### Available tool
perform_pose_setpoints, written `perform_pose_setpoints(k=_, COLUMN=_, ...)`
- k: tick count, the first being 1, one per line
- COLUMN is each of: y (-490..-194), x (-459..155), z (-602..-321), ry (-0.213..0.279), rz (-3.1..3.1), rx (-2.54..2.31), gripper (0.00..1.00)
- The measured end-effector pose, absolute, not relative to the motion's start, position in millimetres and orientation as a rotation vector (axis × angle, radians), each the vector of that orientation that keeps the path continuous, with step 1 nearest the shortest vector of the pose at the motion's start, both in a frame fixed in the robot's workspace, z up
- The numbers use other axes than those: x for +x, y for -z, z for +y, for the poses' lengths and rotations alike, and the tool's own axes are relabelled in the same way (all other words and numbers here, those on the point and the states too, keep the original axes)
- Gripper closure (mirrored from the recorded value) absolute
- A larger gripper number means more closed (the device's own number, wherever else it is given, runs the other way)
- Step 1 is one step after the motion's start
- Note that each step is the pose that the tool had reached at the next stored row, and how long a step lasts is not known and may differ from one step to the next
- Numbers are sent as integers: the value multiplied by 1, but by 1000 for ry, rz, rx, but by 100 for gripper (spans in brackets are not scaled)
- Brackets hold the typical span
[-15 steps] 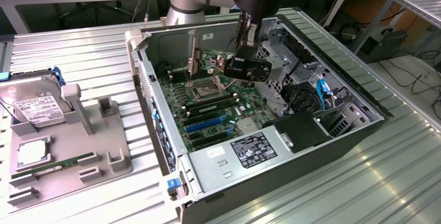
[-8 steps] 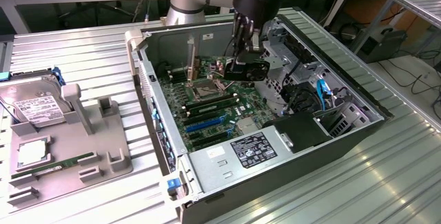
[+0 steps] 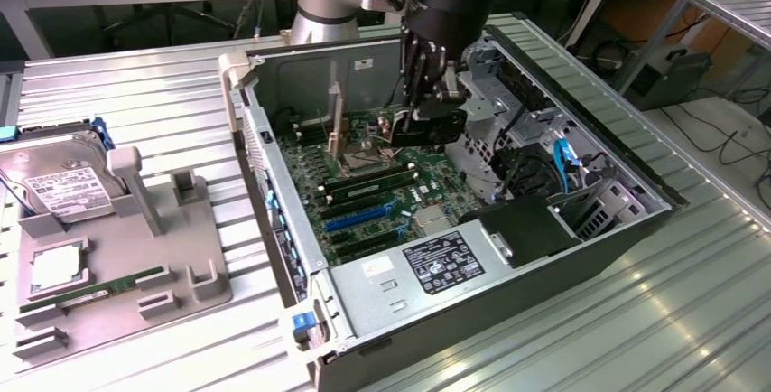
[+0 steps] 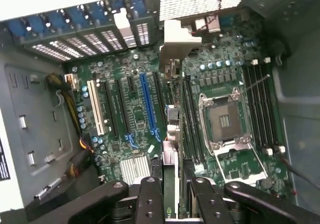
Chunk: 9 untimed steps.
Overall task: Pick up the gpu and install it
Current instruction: 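Insert the gpu into the slot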
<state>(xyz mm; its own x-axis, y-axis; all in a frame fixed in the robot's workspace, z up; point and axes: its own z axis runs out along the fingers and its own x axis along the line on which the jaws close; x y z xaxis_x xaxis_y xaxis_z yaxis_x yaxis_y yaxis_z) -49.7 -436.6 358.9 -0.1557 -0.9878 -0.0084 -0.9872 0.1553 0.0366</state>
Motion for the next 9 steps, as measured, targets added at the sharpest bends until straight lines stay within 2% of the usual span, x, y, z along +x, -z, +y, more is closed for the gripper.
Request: perform_pose_setpoints(k=9, y=-345, x=-50, z=-437, ry=49, rz=-2175, rx=2238, gripper=74)
